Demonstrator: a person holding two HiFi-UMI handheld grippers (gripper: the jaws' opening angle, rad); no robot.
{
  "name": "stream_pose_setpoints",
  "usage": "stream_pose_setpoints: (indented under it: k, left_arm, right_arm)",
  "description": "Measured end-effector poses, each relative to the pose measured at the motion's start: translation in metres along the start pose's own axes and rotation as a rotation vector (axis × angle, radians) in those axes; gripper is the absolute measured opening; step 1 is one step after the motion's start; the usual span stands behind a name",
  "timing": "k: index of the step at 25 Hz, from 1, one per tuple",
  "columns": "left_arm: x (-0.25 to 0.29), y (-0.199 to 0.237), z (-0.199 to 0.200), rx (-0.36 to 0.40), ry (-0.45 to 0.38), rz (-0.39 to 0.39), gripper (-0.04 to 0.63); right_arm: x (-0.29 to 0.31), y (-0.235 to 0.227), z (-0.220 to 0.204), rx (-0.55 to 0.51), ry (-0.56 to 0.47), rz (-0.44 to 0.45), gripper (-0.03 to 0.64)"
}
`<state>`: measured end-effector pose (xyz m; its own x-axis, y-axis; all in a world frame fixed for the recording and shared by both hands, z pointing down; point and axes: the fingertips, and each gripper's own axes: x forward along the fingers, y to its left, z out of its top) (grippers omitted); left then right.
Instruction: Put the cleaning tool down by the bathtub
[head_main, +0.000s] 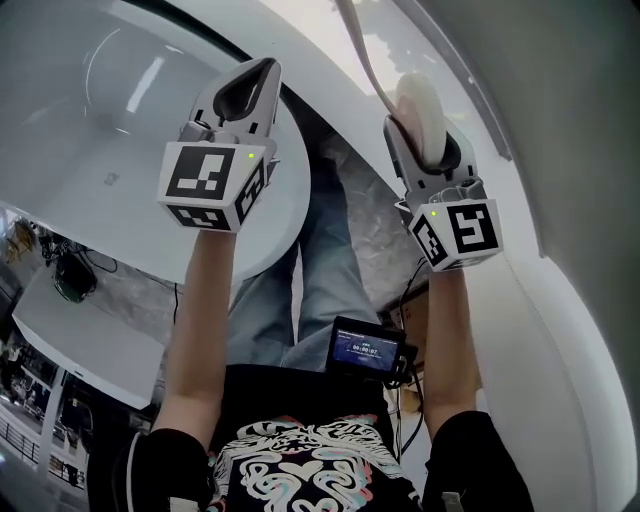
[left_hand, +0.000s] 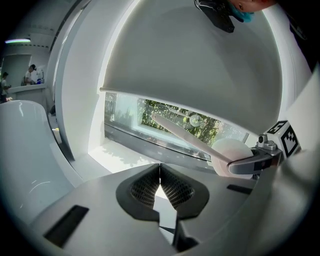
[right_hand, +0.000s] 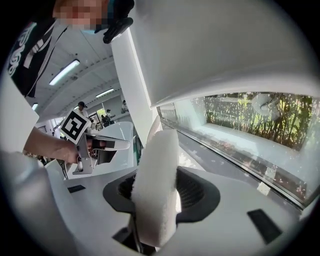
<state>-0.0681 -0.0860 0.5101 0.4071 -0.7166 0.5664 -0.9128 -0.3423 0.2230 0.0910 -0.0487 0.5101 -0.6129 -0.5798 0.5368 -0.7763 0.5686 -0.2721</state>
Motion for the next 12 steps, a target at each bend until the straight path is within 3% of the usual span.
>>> stream_pose_setpoints:
  k: [5,12]
  left_arm:
    - [0.014,-0.006,-0.004,-0.019,-0.019,-0.052,0.017]
    - [0.04,-0.022,-0.023,0.024,0.065,-0.093,0.017]
  right_arm:
    - [0.012,-0.011,-0.02,0.022,0.037,-0.008,0.196]
    - [0.028,-0.025,-0.046,0.031,0.103,-0.017,0.196]
